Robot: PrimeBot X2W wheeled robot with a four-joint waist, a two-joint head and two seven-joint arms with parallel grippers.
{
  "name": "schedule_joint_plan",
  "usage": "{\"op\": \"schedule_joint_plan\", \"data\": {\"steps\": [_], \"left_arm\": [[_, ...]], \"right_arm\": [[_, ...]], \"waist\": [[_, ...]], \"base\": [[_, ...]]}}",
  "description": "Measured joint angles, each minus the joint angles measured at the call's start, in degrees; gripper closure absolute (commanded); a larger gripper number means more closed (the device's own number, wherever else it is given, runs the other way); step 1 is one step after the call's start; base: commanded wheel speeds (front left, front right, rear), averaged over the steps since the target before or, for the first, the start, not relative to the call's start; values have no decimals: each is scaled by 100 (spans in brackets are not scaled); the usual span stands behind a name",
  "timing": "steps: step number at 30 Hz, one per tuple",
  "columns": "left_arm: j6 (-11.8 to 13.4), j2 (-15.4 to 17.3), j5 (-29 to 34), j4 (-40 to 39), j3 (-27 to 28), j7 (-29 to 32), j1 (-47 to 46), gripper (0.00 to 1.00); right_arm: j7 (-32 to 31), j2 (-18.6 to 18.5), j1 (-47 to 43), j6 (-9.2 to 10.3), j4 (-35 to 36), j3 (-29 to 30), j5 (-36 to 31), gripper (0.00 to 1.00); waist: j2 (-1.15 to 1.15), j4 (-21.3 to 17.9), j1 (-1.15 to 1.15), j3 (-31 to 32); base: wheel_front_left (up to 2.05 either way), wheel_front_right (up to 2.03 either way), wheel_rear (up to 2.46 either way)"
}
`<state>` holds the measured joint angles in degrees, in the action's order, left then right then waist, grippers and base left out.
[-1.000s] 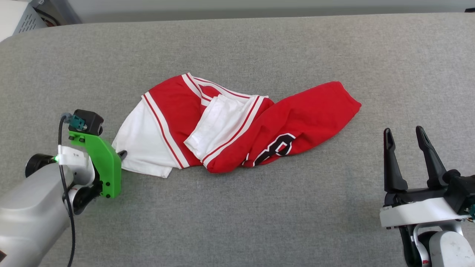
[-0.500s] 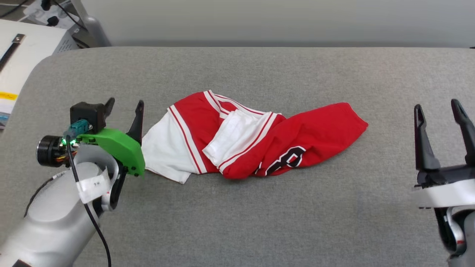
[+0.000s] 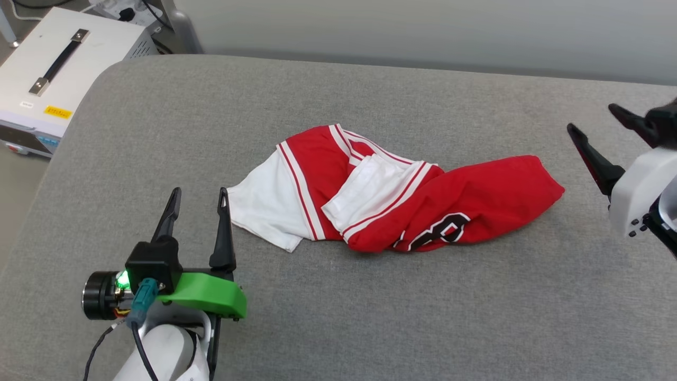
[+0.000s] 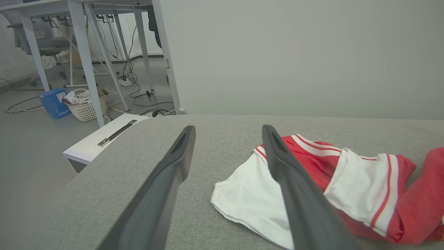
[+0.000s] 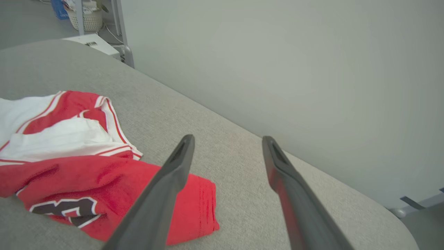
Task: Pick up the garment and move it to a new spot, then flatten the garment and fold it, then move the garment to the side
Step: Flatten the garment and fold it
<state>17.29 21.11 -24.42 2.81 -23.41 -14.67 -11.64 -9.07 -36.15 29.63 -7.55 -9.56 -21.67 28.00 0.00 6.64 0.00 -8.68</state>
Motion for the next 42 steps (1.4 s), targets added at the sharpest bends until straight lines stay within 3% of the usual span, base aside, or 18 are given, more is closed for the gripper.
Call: {"op": "schedule_joint_plan", "data": {"steps": [7,12,18,22,28,29,30,37,42], "left_arm": [[-336,-532,634,-165,575,0,192,0],[-605,-856,969,-257,913,1,183,0],[-944,-1173,1284,-307,1184,0,121,0],[-1104,-1330,1457,-302,1372,0,46,0],[-1261,-1512,1617,-242,1568,0,38,0],[-1290,-1533,1648,-237,1604,0,38,0],[-1311,-1544,1670,-225,1628,0,40,0],[-1452,-1590,1847,-74,1846,0,157,0],[-1488,-1601,1901,-8,2011,0,449,0]], "right_arm": [[-2648,-928,916,0,2,-1291,1489,0],[-3718,-1020,1506,0,-197,-1713,2035,0],[-3951,-765,1944,0,-844,-2124,2051,0],[-3796,-491,1980,2,-1379,-2477,2074,0],[-3349,-486,2000,3,-1679,-2780,2280,0],[-3229,-498,2007,3,-1688,-2836,2348,24],[-3107,-506,2008,3,-1688,-2887,2384,100],[-1912,-641,2009,3,-1355,-3155,2639,100],[-1310,-1226,1891,2,-531,-3078,2762,100]], "waist": [[0,159,0,-324],[0,273,0,-630],[0,396,0,-1011],[0,466,0,-1236],[0,537,0,-1372],[0,536,0,-1358],[0,532,0,-1342],[0,427,0,-1004],[0,288,0,-630]], "base": [[0,0,0],[0,0,0],[0,0,0],[0,0,0],[0,0,0],[0,0,0],[0,0,0],[0,0,0],[0,0,0]]}}
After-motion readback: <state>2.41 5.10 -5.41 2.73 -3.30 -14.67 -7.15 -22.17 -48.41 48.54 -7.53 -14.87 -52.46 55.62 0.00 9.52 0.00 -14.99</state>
